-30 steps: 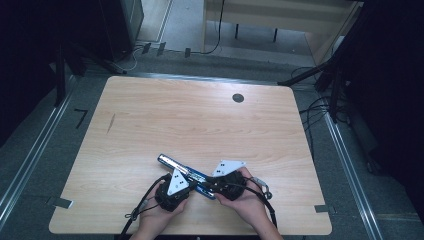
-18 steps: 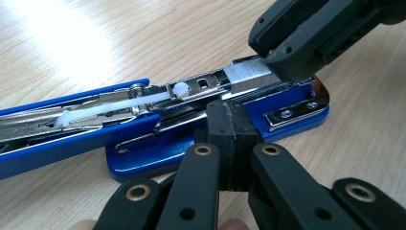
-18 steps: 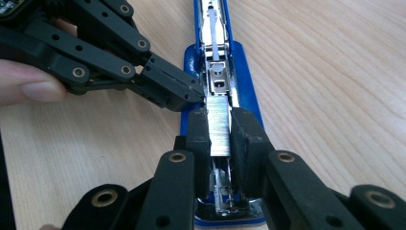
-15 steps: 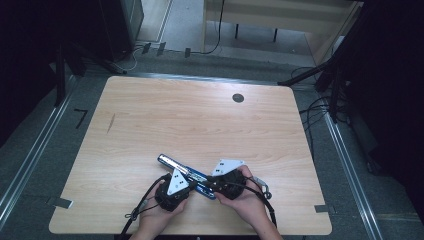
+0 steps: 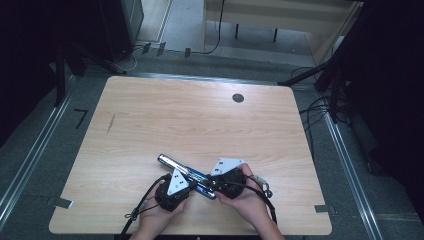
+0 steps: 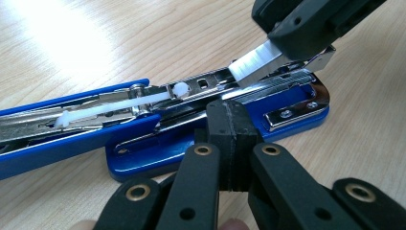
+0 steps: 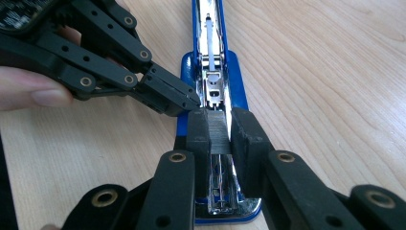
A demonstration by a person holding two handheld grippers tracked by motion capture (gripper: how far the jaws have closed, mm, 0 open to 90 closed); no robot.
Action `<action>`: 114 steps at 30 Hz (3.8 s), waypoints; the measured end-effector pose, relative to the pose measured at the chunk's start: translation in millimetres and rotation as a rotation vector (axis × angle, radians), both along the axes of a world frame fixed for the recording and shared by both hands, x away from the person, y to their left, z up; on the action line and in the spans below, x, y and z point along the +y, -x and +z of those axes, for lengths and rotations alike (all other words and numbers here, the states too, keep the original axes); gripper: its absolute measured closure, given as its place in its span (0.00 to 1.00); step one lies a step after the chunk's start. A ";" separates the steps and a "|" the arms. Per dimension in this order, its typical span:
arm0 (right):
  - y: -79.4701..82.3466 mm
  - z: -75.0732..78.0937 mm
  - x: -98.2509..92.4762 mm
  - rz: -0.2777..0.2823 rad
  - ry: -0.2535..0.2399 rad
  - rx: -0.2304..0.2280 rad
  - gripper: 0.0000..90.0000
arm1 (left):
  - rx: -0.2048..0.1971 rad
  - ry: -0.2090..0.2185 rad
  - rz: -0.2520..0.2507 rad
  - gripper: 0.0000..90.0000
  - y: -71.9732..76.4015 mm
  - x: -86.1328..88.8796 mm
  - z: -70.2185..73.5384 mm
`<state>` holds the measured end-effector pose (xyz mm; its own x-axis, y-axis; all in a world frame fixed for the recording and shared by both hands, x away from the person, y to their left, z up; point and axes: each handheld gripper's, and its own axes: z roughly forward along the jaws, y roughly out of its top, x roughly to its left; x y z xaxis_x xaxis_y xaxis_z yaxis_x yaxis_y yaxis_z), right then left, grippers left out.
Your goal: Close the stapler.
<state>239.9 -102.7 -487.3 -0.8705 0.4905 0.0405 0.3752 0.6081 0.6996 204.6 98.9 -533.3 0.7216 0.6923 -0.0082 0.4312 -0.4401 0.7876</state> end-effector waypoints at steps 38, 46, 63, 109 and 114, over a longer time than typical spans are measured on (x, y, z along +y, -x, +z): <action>-2.8 -10.0 0.7 -0.007 0.023 -0.002 0.89 | 0.001 -0.002 0.001 1.00 0.3 -0.2 0.2; -3.3 -10.1 -2.3 -0.017 0.009 0.012 0.84 | 0.000 -0.004 -0.001 1.00 0.3 -0.1 0.2; -11.2 -18.3 14.6 -0.050 -0.080 -0.021 0.98 | -0.001 -0.006 -0.001 1.00 0.3 -0.2 0.2; -8.2 -11.5 -5.7 -0.063 -0.093 -0.029 0.97 | 0.000 -0.002 -0.002 1.00 -0.1 0.0 0.1; -9.0 -10.7 -9.5 -0.068 -0.098 -0.035 0.97 | 0.003 0.002 -0.002 1.00 -0.3 0.1 0.0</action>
<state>248.9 -112.2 -498.0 -0.8369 0.5439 0.0616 0.3879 0.5099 0.7679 204.8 99.1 -533.3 0.7229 0.6908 -0.0117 0.4326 -0.4394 0.7873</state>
